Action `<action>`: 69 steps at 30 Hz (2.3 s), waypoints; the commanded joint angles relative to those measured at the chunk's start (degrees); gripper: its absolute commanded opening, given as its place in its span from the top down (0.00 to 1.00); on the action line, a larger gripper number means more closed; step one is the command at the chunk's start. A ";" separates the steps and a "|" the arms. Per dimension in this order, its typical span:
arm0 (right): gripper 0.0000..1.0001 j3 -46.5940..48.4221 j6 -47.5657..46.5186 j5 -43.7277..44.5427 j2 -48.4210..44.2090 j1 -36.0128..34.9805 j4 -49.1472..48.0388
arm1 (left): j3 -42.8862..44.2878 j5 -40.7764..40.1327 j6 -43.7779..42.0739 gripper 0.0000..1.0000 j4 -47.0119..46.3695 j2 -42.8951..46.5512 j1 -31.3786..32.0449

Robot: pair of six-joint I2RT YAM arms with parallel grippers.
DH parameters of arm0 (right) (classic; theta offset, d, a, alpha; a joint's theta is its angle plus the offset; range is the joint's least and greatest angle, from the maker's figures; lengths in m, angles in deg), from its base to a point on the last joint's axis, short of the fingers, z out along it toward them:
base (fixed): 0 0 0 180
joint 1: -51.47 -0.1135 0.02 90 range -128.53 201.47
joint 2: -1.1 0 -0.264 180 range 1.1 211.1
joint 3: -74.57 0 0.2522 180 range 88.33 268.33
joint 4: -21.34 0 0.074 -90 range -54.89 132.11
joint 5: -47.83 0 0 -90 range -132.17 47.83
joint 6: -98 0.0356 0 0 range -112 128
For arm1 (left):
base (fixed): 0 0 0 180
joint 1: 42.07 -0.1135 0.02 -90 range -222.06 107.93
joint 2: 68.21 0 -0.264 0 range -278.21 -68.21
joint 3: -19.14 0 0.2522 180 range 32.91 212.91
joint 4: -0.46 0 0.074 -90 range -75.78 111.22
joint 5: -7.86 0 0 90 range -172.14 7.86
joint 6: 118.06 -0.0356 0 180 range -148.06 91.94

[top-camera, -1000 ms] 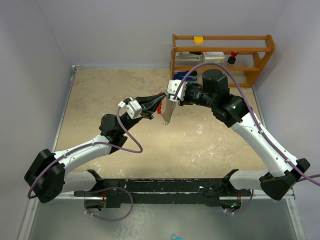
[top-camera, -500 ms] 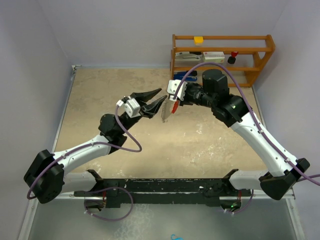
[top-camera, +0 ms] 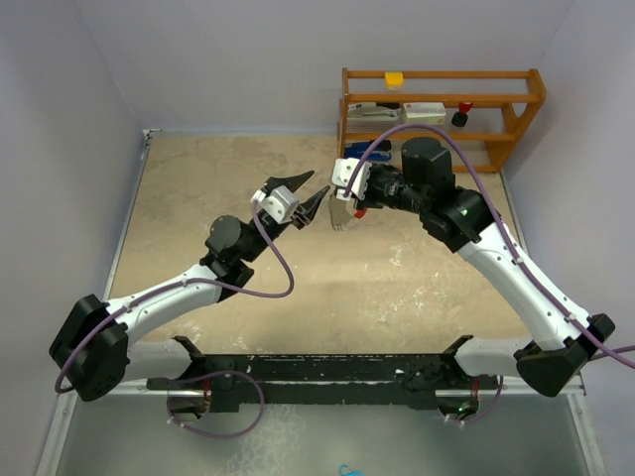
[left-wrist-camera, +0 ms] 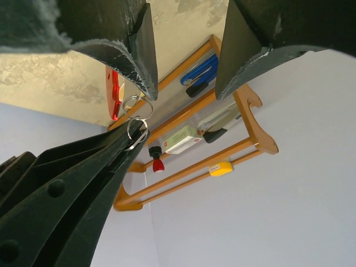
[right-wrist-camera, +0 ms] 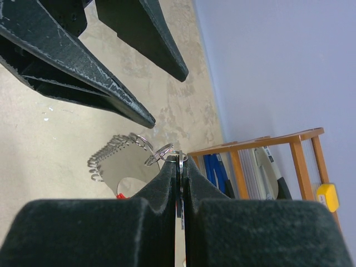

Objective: Remove the keys from the keyring

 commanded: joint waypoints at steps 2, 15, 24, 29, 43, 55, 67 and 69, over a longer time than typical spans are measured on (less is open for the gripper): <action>1.00 0.82 0.51 -0.30 -2.13 0.28 -2.52 | 2.61 -2.55 -2.19 0.59 -0.75 -0.68 -0.27; 1.00 0.61 0.51 -0.09 -1.71 0.28 -2.63 | 3.00 1.38 0.85 0.60 -5.78 -2.93 -0.27; 1.00 0.40 0.47 -0.45 -1.62 0.29 -2.95 | 0.71 0.38 4.35 0.59 -11.12 -0.75 -0.25; 1.00 0.41 0.67 -0.78 -1.52 0.28 -2.96 | 0.95 2.07 5.54 0.59 -11.56 -1.42 -0.25; 1.00 0.00 0.73 -0.83 -2.30 0.28 -3.31 | 1.92 3.97 5.99 0.63 -10.14 -3.49 -0.30; 1.00 -0.09 0.77 -1.09 -2.40 0.28 -3.48 | 2.86 4.66 5.16 0.70 -9.81 -5.69 -0.27; 1.00 -0.08 0.77 -1.36 -2.22 0.28 -3.42 | 4.15 5.61 5.53 0.73 -11.25 -7.79 -0.25; 1.00 -0.06 0.82 -1.43 -2.28 0.28 -3.38 | 4.54 5.73 5.58 0.74 -11.47 -8.07 -0.26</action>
